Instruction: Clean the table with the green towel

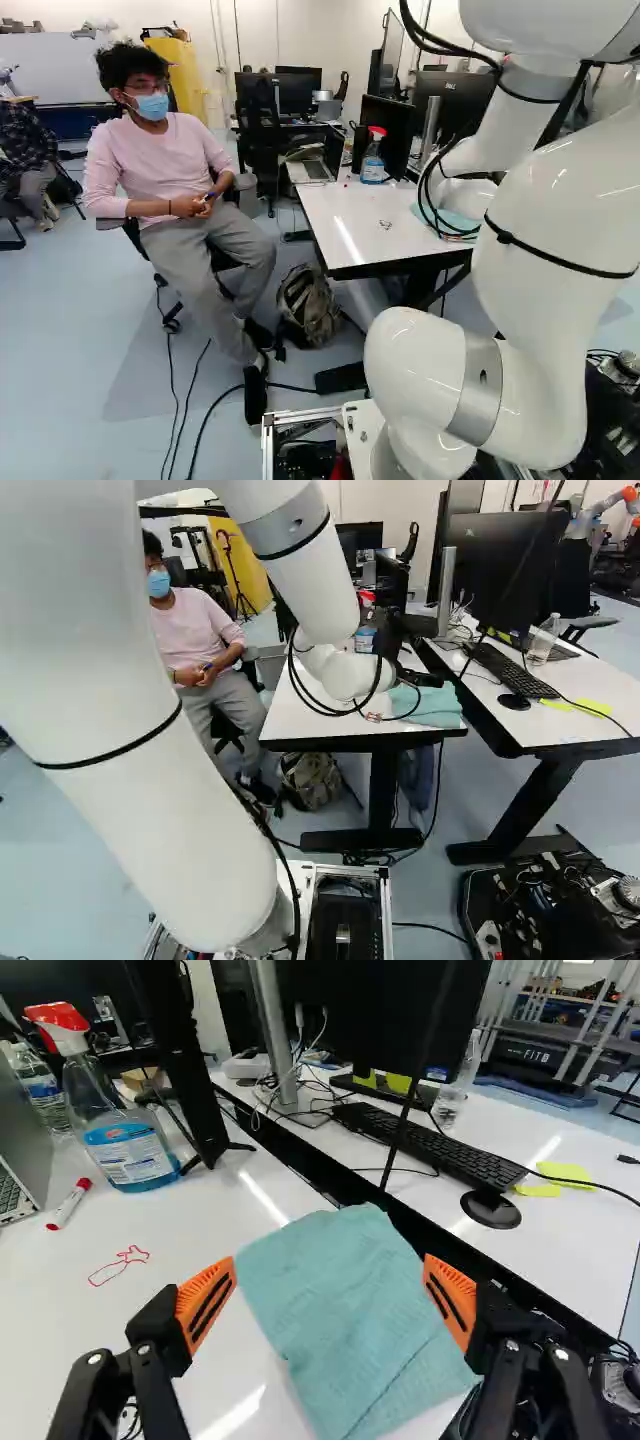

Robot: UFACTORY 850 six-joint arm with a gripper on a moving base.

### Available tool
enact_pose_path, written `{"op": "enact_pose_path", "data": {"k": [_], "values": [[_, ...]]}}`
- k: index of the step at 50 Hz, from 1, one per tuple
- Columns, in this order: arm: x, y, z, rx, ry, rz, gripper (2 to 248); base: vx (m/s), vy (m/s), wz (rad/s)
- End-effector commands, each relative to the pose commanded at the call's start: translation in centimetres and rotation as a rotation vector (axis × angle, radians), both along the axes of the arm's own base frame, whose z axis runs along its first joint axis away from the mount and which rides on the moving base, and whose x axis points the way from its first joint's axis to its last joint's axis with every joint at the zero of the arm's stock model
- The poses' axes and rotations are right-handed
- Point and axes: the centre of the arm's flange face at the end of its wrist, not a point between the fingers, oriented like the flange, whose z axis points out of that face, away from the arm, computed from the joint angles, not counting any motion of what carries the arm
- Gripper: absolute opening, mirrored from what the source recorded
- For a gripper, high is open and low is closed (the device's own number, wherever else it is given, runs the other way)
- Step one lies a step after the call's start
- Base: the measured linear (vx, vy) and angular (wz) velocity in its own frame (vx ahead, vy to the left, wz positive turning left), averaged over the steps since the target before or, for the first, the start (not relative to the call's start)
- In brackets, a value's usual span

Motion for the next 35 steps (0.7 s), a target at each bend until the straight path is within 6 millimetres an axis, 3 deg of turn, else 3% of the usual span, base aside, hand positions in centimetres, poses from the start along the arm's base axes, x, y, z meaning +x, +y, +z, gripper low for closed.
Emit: {"op": "enact_pose_path", "data": {"k": [35], "values": [[2.3,-3.6,-1.6,0.099,0.14,-0.034,247,0.0,0.0,0.0]]}}
